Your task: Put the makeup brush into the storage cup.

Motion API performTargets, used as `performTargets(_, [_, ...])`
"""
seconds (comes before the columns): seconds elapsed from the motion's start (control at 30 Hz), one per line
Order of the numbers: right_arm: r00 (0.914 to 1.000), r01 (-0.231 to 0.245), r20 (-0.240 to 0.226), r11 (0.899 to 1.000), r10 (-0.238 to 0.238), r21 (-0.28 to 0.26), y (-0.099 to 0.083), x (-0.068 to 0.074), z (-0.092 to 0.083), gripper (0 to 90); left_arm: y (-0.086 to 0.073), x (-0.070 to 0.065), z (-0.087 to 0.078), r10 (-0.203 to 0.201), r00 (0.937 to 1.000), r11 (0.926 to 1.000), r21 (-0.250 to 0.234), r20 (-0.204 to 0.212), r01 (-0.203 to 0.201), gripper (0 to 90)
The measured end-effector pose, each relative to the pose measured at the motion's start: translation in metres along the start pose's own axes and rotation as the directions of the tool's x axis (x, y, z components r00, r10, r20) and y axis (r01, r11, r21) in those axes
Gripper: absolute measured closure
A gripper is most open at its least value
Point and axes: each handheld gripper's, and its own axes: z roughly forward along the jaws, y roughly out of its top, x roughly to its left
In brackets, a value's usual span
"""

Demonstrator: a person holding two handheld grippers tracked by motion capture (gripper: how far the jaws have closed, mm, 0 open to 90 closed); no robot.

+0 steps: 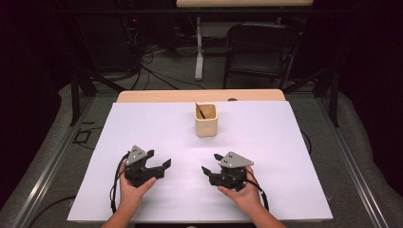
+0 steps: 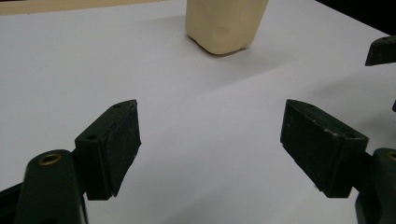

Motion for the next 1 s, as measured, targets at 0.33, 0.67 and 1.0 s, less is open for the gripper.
performTargets(0.33, [0.9998,0.015,-0.011,1.000,-0.015,0.013,-0.0009,0.0019,0.0017,36.1,0.0000,0.0002,-0.0002,0.000,1.0000,1.0000,0.001,0.001,0.000,20.0])
performTargets(0.67, [0.9998,0.016,-0.015,1.000,-0.015,0.022,-0.0015,0.0025,0.0028,36.1,0.0001,0.0004,-0.0003,-0.001,1.0000,1.0000,0.000,0.000,0.001,20.0])
performTargets(1.0, [0.9998,0.016,-0.014,1.000,-0.016,0.025,-0.0018,0.0022,0.0025,36.1,0.0009,0.0008,0.0000,-0.001,1.0000,1.0000,-0.003,-0.003,0.001,20.0])
